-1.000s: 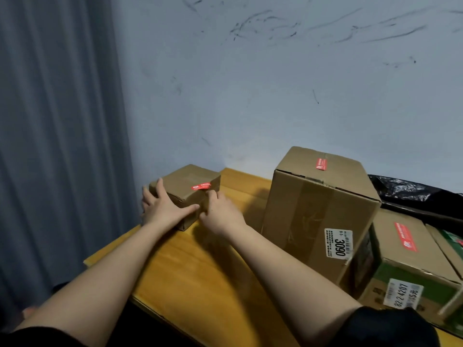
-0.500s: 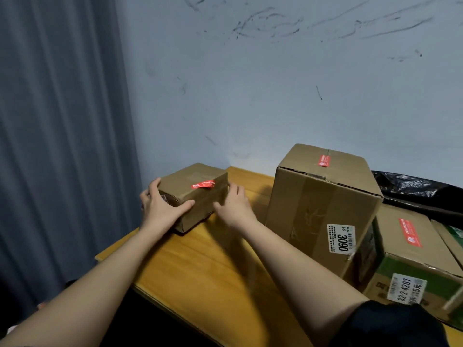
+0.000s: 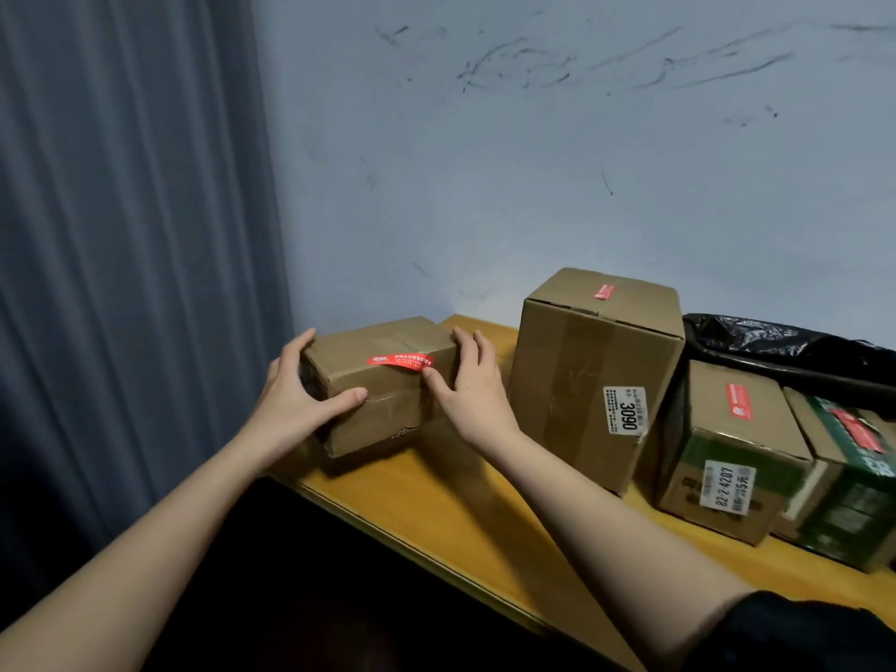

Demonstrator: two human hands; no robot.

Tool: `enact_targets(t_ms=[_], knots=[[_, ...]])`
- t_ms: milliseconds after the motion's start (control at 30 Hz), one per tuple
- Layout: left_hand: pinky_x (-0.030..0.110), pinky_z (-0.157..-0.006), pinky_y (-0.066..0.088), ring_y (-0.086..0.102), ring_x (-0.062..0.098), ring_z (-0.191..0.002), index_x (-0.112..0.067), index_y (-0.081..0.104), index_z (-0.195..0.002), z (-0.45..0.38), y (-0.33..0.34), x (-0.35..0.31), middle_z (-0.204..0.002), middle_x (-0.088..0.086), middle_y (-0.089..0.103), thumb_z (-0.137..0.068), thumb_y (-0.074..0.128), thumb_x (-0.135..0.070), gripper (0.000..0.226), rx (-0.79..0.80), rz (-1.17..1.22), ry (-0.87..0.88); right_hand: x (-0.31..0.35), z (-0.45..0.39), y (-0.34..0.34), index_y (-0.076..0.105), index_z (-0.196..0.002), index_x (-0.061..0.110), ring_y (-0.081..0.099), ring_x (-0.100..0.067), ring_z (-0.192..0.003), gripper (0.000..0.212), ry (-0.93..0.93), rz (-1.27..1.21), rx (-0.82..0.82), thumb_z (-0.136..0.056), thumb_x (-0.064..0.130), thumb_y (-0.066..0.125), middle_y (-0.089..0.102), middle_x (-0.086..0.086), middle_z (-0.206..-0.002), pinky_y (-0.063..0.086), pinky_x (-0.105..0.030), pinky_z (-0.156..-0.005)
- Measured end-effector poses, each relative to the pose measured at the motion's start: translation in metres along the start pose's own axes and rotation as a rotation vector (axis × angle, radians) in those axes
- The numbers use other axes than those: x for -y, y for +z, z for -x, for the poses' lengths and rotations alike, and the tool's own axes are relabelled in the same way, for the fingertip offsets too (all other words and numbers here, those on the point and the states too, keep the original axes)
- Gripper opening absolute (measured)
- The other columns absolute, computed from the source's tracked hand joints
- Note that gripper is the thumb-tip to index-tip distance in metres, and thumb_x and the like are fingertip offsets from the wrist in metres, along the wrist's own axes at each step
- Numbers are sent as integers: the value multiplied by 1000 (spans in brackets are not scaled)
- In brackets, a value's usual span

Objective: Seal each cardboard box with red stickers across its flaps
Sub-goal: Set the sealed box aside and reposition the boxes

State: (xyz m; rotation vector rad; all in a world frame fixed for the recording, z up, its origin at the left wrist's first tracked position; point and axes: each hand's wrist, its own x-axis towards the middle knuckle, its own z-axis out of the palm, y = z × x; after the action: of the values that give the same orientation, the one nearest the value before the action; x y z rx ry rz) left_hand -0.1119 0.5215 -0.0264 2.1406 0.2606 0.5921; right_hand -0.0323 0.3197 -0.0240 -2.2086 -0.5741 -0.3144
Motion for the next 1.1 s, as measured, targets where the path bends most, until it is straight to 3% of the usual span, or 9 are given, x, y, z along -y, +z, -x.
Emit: enact_targets(t_ms=[100, 233, 333, 433, 533, 700, 833, 933, 1100], knots=[[37, -110, 33, 38, 17, -131, -36, 23, -146, 16, -7, -6, -151, 0, 28, -43, 73, -70, 120, 41, 56, 5, 6, 24, -9, 25, -149, 18, 22, -23, -144, 63, -41, -85, -27, -96, 40, 52, 22, -9, -155, 23, -39, -118], [25, -97, 36, 39, 7, -120, -26, 23, -149, 41, -9, -18, -149, -2, 32, -76, 79, -24, 92, 88, 218, 69, 11, 59, -23, 31, -145, 16, 32, -16, -137, 58, -80, -180, -63, -96, 33, 55, 31, -5, -147, 25, -29, -116], [24, -100, 35, 40, 6, -122, -25, 23, -149, 61, -6, -23, -147, -4, 33, -76, 80, -20, 93, 86, 251, 92, 13, 84, -32, 33, -144, 19, 32, -11, -135, 55, -86, -235, -99, -96, 31, 56, 33, -2, -144, 23, -19, -111], [9, -89, 36, 43, 9, -123, -26, 25, -148, 82, 3, -26, -144, -5, 36, -80, 73, -16, 84, 103, 296, 103, 12, 108, -44, 35, -143, 20, 29, -10, -137, 53, -94, -233, -155, -96, 32, 56, 33, -1, -146, 24, -26, -115], [0, -74, 39, 47, 4, -118, -34, 27, -144, 102, 12, -40, -130, -19, 42, -68, 81, -38, 93, 178, 350, 106, 5, 135, -59, 38, -140, 24, 22, -6, -141, 49, -94, -215, -222, -96, 32, 55, 30, 1, -149, 21, -28, -116], [9, -81, 41, 45, 1, -118, -43, 29, -140, 126, 39, -63, -132, -19, 39, -53, 69, -58, 97, 288, 401, 168, -7, 178, -82, 41, -134, 31, 23, -5, -140, 48, -49, -202, -392, -89, 50, 46, 35, 2, -145, 20, -26, -114], [5, -78, 44, 48, -13, -109, -45, 33, -134, 140, 72, -83, -125, -29, 41, -52, 67, -58, 89, 367, 459, 230, -20, 208, -108, 38, -133, 43, 20, 1, -140, 48, -3, -164, -491, -87, 55, 33, 30, 9, -148, 20, -30, -113], [8, -79, 46, 51, -10, -107, -45, 36, -132, 147, 96, -97, -125, -25, 44, -54, 67, -58, 85, 442, 508, 236, -31, 226, -128, 36, -130, 50, 20, 3, -140, 41, -15, -104, -558, -90, 51, 34, 26, 12, -149, 22, -34, -113], [13, -82, 47, 56, -7, -105, -47, 37, -129, 156, 132, -121, -126, -18, 49, -55, 66, -57, 80, 526, 601, 241, -54, 245, -152, 45, -136, 35, 24, -5, -141, 44, -38, -3, -676, -92, 41, 42, 23, 11, -151, 30, -41, -112]])
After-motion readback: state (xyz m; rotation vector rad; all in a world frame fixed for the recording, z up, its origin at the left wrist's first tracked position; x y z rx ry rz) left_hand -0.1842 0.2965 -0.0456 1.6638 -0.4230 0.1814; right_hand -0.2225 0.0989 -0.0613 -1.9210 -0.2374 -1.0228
